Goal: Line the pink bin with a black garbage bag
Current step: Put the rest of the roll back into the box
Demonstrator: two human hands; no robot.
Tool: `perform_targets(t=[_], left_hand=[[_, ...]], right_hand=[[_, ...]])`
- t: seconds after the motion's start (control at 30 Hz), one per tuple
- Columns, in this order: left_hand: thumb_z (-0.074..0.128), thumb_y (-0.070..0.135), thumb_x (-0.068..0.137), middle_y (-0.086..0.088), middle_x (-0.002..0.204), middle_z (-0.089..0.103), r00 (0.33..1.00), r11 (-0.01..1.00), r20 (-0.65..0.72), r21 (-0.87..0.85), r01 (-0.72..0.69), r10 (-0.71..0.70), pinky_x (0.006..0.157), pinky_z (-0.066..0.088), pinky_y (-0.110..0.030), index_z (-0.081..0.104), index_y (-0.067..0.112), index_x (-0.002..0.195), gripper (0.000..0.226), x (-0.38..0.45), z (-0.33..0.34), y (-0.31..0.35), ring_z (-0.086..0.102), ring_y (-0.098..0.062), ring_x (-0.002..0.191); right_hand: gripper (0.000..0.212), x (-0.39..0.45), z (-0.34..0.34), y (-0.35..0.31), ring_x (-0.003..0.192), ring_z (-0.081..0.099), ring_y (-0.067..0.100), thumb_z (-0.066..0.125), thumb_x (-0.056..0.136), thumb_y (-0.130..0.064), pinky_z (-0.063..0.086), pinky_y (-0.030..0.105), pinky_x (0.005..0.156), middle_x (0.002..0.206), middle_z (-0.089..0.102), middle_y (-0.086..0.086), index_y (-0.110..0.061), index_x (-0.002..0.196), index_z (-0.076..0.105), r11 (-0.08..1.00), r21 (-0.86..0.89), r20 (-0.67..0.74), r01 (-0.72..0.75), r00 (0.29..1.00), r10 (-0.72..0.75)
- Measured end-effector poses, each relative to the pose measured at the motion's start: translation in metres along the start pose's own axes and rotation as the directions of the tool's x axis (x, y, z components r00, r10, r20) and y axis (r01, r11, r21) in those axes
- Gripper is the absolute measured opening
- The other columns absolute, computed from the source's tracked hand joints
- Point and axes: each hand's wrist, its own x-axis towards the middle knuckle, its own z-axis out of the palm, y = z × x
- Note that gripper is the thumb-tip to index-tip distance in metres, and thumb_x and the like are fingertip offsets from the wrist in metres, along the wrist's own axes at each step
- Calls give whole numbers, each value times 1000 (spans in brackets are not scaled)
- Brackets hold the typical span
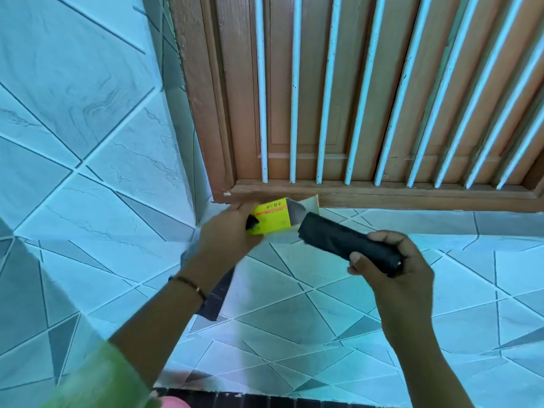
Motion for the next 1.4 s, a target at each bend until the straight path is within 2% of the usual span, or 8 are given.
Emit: perform_targets(t=[0.13, 0.33, 0.5, 0.67, 0.83, 1.07, 1.27, 1.4], left_hand=[[75, 36, 71, 6, 112, 67, 999, 973, 32, -228, 36, -29, 79, 45, -20, 55, 31, 121, 54, -51, 6, 10, 63, -17, 97], [75, 48, 66, 12, 97, 67, 994, 958, 25, -266, 106, -103, 72, 46, -22, 57, 35, 113, 52, -82, 7, 4, 60, -11, 85], [75, 49, 64, 13, 88, 69, 992, 949, 2, -290, 123, -128, 73, 54, -30, 58, 38, 108, 48, -91, -4, -5, 64, -12, 81], [76, 38, 69, 14, 112, 65, 999, 975, -25, -219, 40, -47, 81, 53, -29, 56, 37, 119, 54, -99, -14, -8, 64, -12, 94], [74, 37, 72, 24, 127, 56, 993, 987, 22, -116, -109, 112, 78, 49, -22, 53, 43, 123, 55, -109, -18, -6, 62, -7, 99], [73, 44, 67, 22, 118, 60, 995, 982, 55, -175, -69, 79, 67, 37, -8, 54, 42, 121, 57, -126, -10, -2, 59, -1, 90], [77, 46, 55, 39, 89, 61, 998, 894, 64, -447, 32, -4, 72, 51, -15, 52, 44, 114, 64, -143, 0, -4, 60, 9, 83], [77, 47, 55, 28, 92, 64, 999, 880, 50, -474, 24, -1, 74, 53, -17, 60, 39, 112, 60, -148, 2, -2, 61, 7, 84]], right_hand=[[34, -12, 4, -14, 98, 55, 4, 72, 73, 4, 45, 11, 82, 101, 63, -1, -17, 96, 59, 623, -515, 157, 588, 780, -606], [33, -32, 5, 5, 94, 53, 24, 63, 76, 1, 49, 28, 68, 107, 68, 12, -18, 102, 53, 311, -585, 442, 749, 616, -652], [25, -54, 3, 6, 94, 54, 22, 58, 81, -3, 48, 25, 68, 112, 59, 2, -19, 100, 54, 339, -522, 496, 783, 602, -626], [30, -69, 1, -1, 97, 57, 12, 61, 76, 0, 45, 12, 73, 108, 57, -5, -23, 95, 57, 492, -474, 489, 730, 684, -542], [41, -80, -1, -12, 92, 60, 3, 70, 67, 2, 43, 5, 68, 98, 62, -15, -33, 86, 60, 883, -304, 363, 359, 900, -241], [59, -85, 3, -8, 89, 67, 8, 74, 73, 1, 50, 12, 70, 108, 59, -22, -41, 105, 47, 975, -218, 264, 36, 964, 23], [34, -89, 4, -6, 82, 63, 9, 66, 84, -7, 52, 16, 65, 99, 61, -20, -35, 97, 52, 912, -347, 140, 220, 973, -182], [34, -94, 6, 6, 92, 53, 13, 51, 80, -1, 49, 25, 65, 114, 55, -7, -25, 100, 65, 572, -643, 326, 510, 857, -398]])
